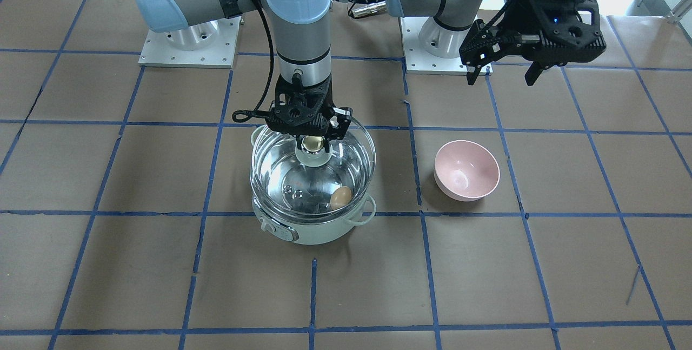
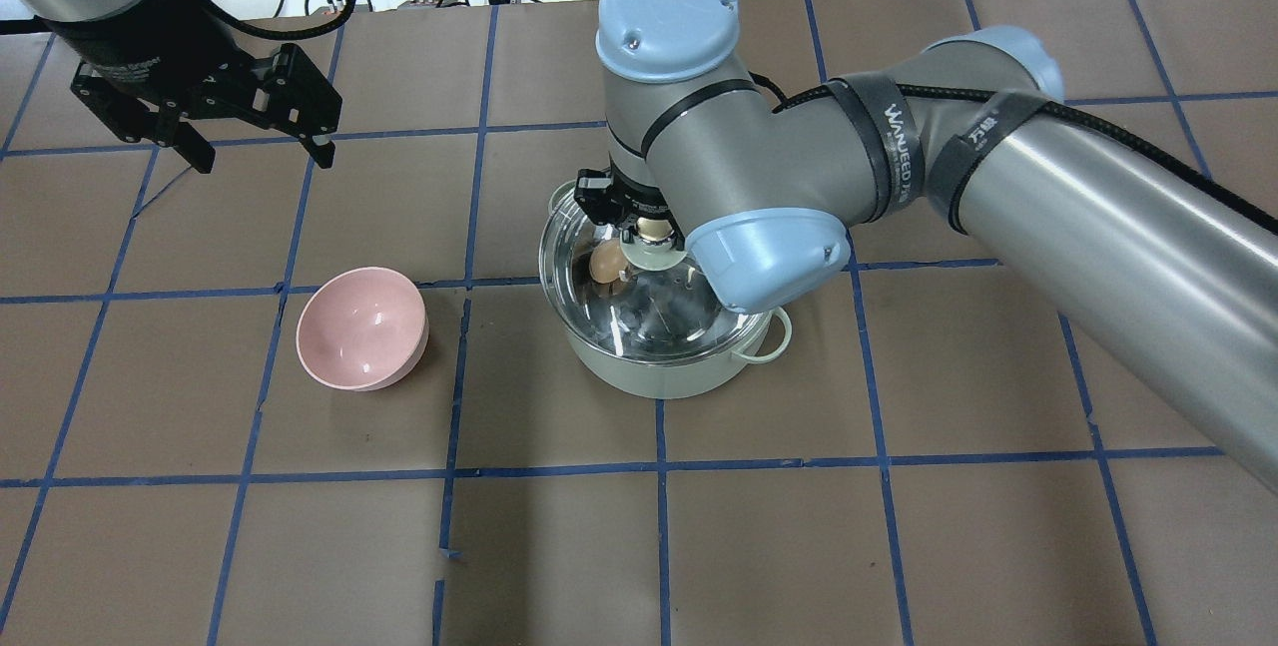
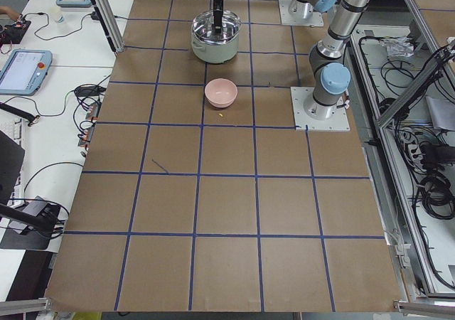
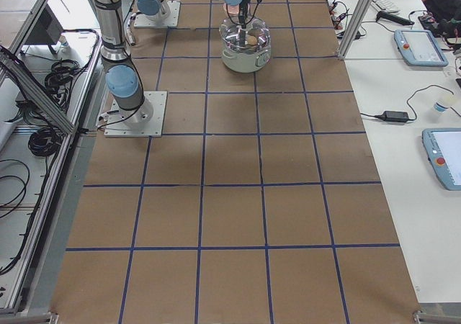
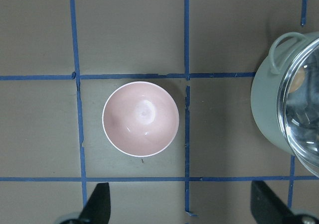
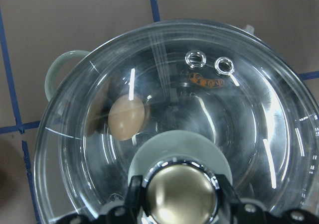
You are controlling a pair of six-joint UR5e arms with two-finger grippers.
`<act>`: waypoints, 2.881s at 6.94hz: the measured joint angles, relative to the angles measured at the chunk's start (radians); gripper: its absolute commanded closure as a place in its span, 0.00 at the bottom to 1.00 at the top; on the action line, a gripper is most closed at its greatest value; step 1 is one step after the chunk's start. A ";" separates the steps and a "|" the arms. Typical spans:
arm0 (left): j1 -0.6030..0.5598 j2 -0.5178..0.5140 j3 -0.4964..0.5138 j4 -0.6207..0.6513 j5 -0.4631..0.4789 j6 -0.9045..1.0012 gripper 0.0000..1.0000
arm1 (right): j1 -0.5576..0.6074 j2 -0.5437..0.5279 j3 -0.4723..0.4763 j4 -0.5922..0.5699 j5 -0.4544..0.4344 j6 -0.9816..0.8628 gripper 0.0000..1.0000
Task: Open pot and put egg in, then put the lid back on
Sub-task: 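Lower the glass lid onto the pot with the right gripper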
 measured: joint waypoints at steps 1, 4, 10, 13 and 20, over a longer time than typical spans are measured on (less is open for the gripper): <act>0.000 0.000 -0.003 0.002 -0.002 0.000 0.00 | 0.000 0.000 0.001 -0.003 0.000 0.001 0.66; 0.001 0.000 -0.006 0.006 -0.004 -0.003 0.00 | 0.000 0.001 0.002 -0.020 0.001 -0.008 0.57; 0.000 0.000 -0.012 0.007 -0.005 -0.011 0.00 | -0.001 0.000 0.001 -0.025 -0.012 -0.033 0.49; 0.000 0.000 -0.015 0.007 -0.004 -0.011 0.00 | -0.001 0.001 0.003 -0.058 -0.016 -0.035 0.48; 0.001 0.000 -0.015 0.008 -0.005 -0.011 0.00 | -0.001 0.001 0.005 -0.069 -0.018 -0.063 0.38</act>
